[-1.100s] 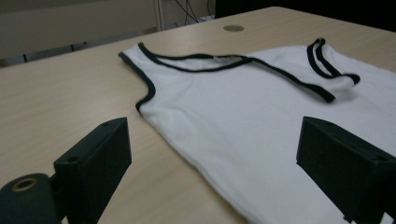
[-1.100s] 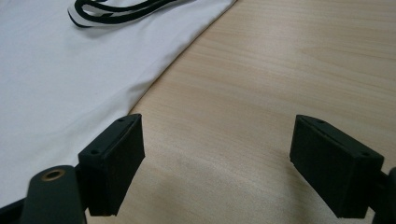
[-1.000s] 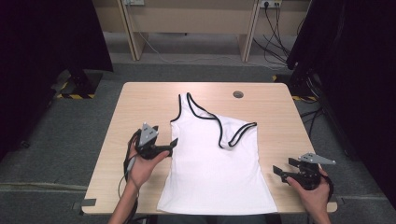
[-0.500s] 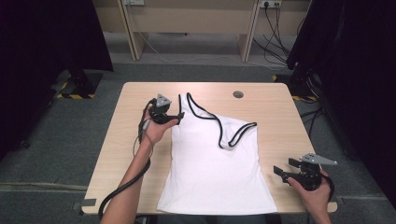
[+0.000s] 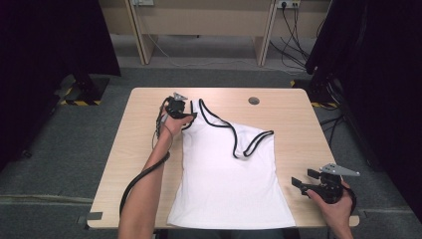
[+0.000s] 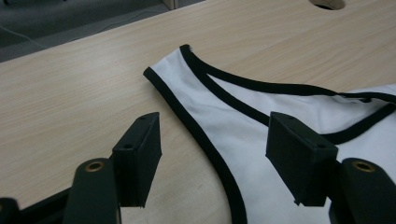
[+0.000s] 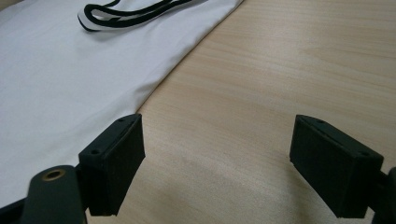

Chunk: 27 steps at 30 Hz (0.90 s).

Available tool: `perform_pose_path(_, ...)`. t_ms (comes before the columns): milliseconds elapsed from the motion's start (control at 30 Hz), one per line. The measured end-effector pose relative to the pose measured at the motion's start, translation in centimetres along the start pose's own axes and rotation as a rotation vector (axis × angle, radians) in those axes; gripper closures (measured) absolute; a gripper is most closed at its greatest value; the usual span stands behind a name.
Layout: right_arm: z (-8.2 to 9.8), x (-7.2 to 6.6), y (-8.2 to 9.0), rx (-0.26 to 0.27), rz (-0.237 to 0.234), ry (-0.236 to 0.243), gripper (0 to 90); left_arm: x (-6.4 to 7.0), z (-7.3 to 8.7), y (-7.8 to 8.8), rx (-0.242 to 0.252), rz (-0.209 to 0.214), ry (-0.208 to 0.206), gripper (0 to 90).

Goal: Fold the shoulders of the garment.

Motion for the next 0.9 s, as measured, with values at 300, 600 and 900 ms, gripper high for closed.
perform_pose_path(300, 0.0, 0.0, 0.0, 0.0, -0.004, 0.003, 18.4, 0.0, -1.6, -2.6, -0.053, -0.011, 0.02, 39.5)
perform_pose_path(600, 0.0, -0.1, 0.0, 0.002, -0.006, 0.011, 18.5, -0.1, -1.1, -4.5, -0.095, -0.028, 0.048, 39.5)
perform_pose_path(900, 0.0, -0.1, 0.0, 0.003, -0.007, 0.01, 18.6, -0.2, -1.0, -5.1, -0.107, -0.014, 0.039, 45.0)
Point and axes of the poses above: each handheld gripper's, and its own axes: y roughly backward along the jaws, z roughly out of its underside, x roughly to its right, the point moved 1 cm from there along -y, roughly forward along the jaws, and after that the axes turned 7 degrees about y, right-handed, at the moved point
